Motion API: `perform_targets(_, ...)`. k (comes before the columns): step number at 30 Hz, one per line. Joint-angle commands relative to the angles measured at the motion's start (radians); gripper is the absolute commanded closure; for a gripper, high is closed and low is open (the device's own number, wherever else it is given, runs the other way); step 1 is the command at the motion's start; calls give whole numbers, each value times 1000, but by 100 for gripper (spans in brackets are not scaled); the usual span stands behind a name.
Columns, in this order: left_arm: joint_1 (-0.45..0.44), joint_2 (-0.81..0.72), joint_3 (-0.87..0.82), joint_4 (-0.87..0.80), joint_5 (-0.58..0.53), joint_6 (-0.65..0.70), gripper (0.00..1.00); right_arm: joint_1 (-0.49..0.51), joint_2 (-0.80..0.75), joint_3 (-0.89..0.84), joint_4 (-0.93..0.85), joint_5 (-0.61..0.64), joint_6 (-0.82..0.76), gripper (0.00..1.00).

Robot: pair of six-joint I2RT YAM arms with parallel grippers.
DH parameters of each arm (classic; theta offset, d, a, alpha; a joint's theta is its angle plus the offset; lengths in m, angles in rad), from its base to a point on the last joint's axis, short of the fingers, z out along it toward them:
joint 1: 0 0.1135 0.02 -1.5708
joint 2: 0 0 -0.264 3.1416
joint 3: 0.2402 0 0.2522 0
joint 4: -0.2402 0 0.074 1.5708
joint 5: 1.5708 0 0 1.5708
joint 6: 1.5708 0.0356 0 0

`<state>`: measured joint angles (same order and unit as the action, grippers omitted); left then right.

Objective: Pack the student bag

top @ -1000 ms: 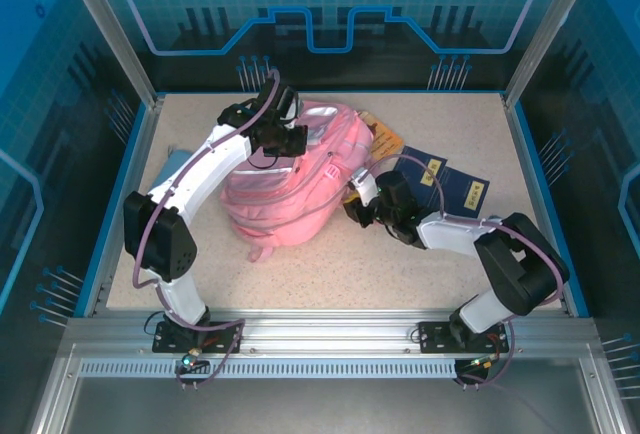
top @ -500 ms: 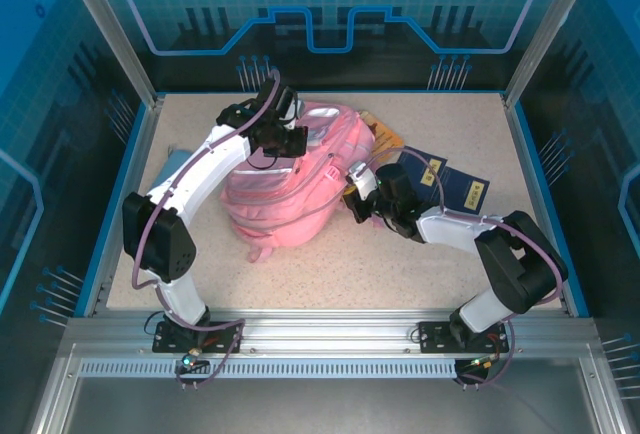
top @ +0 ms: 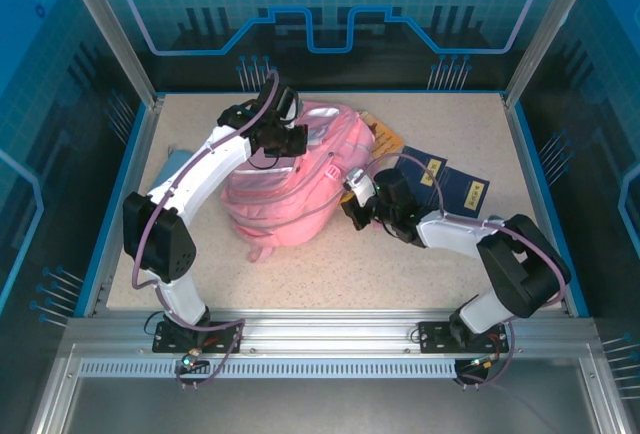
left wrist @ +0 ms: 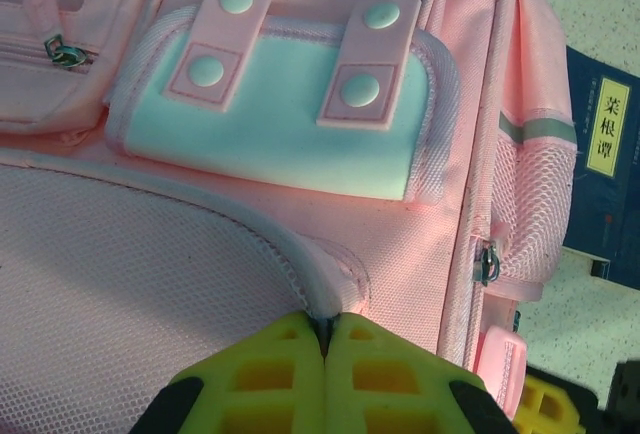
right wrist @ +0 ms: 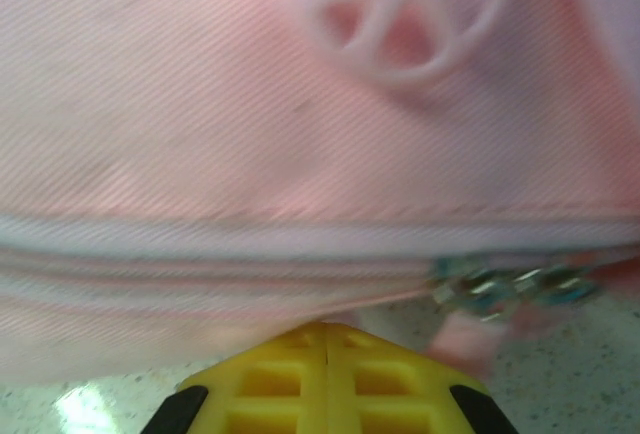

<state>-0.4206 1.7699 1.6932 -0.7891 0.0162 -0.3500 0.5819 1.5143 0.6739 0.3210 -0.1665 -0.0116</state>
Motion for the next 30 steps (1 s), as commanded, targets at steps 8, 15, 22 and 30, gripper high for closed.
perform_targets(8,10,-98,-15,107,19,71,100,-35,-113,-119,92,13,26,84)
perform_targets(15,35,-149,-79,101,79,105,100,-69,-118,-99,112,-39,-38,55)
perform_targets(22,81,-191,-131,122,173,102,100,-57,-71,-92,206,-64,-70,63)
perform_targets(30,111,-220,-156,120,199,117,100,-17,-40,-91,298,-37,-94,55)
